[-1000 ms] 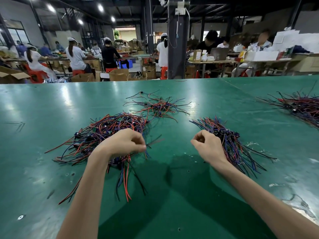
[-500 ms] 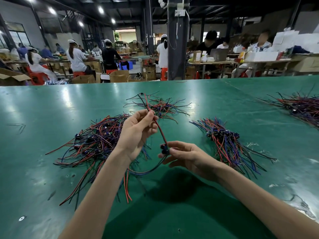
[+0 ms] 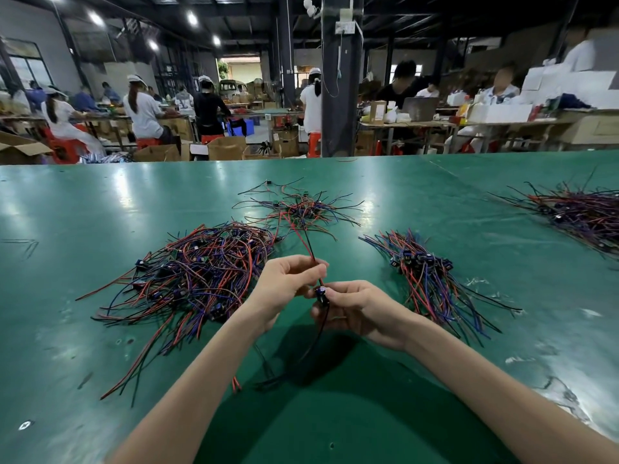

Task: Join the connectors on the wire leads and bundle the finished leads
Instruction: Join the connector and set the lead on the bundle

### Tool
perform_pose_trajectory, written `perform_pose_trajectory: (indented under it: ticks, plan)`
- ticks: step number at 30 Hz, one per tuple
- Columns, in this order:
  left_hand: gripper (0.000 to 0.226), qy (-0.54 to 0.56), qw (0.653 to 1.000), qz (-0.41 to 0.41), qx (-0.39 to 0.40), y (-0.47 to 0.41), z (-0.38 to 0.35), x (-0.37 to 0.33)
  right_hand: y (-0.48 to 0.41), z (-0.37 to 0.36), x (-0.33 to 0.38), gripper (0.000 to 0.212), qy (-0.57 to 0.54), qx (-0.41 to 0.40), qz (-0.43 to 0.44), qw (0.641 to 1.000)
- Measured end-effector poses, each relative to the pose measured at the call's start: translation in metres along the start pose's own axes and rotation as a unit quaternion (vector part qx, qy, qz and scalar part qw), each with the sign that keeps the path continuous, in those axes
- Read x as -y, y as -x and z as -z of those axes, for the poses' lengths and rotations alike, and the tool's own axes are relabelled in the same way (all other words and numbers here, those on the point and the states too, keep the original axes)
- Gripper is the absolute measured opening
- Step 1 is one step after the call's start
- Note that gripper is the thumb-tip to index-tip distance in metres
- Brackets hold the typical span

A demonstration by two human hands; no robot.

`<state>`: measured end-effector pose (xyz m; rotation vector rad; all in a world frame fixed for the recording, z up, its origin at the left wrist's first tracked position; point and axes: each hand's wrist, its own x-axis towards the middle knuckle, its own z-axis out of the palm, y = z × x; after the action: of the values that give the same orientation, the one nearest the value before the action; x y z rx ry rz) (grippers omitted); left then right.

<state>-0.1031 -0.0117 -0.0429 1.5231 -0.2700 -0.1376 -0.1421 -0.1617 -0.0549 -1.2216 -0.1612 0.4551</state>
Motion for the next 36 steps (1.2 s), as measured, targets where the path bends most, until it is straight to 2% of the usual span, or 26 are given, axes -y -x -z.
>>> perform_pose_trajectory:
  ticks: [6, 11, 17, 22, 27, 30, 33, 36]
  plan:
    - [0.018, -0.036, 0.999, -0.003, -0.003, 0.000, -0.002, 0.007, 0.000, 0.001, 0.000, 0.019, 0.026, -0.024, -0.013, 0.999]
    - [0.010, -0.030, 1.000, 0.003, -0.010, 0.003, -0.005, 0.006, -0.001, 0.000, 0.000, 0.012, 0.055, -0.078, -0.008, 0.995]
    - [0.009, 0.006, 1.000, -0.001, -0.007, 0.003, -0.006, 0.006, 0.001, 0.001, 0.002, 0.029, 0.054, -0.072, 0.002, 0.996]
    - [0.005, 0.029, 0.999, -0.004, -0.013, 0.002, -0.007, 0.008, 0.001, 0.001, 0.001, 0.013, 0.054, -0.078, 0.014, 0.995]
    - [0.016, 0.044, 0.999, 0.002, 0.013, 0.003, -0.007, 0.009, 0.000, 0.003, 0.002, 0.016, 0.055, -0.077, -0.004, 0.996]
    - [0.014, 0.047, 0.999, 0.000, 0.014, 0.003, -0.007, 0.010, 0.000, 0.003, 0.002, 0.006, 0.051, -0.075, -0.015, 0.996]
    - [0.009, 0.039, 0.999, -0.003, 0.009, 0.001, -0.008, 0.013, -0.002, 0.003, 0.001, 0.013, 0.058, -0.089, -0.019, 0.994]
    - [0.011, 0.014, 1.000, -0.010, 0.000, 0.000, -0.010, 0.016, -0.003, 0.004, 0.000, 0.008, 0.057, -0.108, -0.013, 0.992]
